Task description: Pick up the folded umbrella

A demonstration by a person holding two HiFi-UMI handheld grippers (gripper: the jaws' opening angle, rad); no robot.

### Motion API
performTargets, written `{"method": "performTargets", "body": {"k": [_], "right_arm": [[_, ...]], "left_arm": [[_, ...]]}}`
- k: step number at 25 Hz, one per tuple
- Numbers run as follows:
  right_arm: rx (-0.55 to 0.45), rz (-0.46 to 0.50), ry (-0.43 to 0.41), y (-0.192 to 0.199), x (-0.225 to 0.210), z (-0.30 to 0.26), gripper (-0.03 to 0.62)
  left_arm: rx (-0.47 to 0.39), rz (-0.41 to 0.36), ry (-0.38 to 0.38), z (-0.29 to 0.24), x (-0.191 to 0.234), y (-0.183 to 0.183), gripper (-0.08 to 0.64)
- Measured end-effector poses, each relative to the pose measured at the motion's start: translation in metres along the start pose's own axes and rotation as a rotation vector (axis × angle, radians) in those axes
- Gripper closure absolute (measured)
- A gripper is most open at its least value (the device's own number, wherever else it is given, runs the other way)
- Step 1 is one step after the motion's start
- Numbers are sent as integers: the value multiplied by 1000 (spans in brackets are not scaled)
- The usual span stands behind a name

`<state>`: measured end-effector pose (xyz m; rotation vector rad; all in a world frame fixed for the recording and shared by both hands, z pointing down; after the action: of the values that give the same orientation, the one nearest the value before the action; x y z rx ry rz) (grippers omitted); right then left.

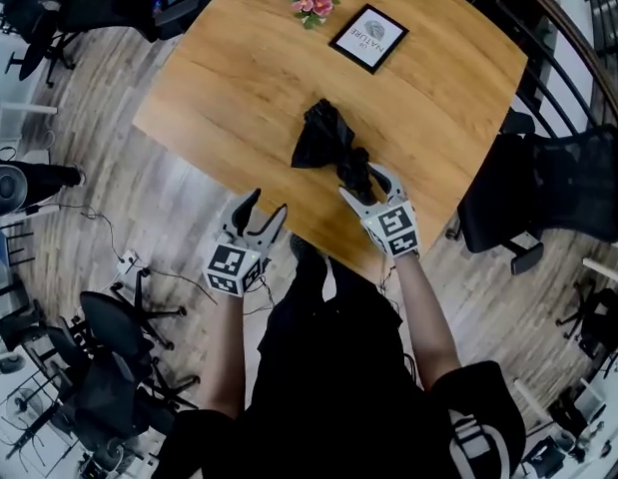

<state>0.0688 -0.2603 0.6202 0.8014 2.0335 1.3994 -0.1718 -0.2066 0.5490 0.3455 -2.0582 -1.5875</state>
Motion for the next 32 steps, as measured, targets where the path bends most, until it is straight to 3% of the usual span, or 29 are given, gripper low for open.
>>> {"method": "performTargets", "body": {"k": [18,28,32], "right_arm": [[112,-52,-62,50,-19,-52,290],[165,-29,8,61,-23,-73,287],[161,-95,45,68,-33,-79,318]], "left_arm": [[77,54,-42,-22,6,35,304],[111,73,-32,-24,1,47,304],[113,55,-15,-28,-2,38,304]]}}
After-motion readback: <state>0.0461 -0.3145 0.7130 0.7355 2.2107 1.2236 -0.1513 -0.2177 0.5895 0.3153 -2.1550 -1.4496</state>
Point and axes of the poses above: the fingertips, and each gripper's own axes: z backward along the fingers, x to its left, y out of its underside, the point moved 7 cm from there along z, backward along the fingers, and after that the axes turned 15 degrees about -x, right-handed, at the moved point
